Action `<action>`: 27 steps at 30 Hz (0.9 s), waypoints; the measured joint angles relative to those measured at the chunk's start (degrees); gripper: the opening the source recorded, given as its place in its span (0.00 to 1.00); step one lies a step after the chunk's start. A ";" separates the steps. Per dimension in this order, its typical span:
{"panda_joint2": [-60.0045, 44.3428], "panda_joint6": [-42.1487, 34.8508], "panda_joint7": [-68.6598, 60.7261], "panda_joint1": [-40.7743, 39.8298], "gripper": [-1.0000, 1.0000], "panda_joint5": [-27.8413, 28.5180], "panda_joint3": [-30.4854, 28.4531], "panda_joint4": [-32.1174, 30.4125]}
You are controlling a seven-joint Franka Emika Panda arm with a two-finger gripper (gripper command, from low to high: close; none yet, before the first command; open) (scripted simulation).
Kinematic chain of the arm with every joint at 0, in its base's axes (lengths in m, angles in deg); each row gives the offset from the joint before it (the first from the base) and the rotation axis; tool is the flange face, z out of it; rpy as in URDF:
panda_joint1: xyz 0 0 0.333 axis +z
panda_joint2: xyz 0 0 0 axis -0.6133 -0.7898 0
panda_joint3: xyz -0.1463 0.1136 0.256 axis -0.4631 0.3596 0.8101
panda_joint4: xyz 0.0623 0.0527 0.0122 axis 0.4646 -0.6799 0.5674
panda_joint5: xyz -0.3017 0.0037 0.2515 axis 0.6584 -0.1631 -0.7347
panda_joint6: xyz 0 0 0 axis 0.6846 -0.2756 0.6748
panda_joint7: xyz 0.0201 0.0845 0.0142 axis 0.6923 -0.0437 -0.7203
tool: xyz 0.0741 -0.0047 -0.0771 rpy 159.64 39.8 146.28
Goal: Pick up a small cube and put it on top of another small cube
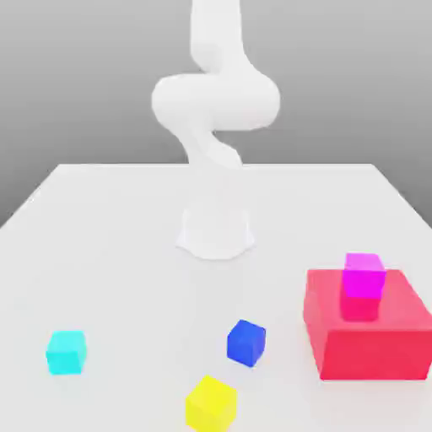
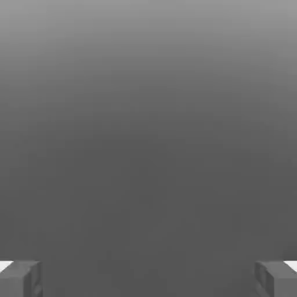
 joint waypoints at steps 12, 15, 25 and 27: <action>-24.65 17.90 18.81 -2.79 0.50 -2.23 7.76 -17.93; -31.69 22.92 24.84 -3.26 0.50 -1.69 9.58 -22.78; -53.32 39.31 40.12 2.52 0.50 8.30 3.16 -27.51; -57.00 42.34 40.84 4.92 0.00 9.15 0.58 -26.83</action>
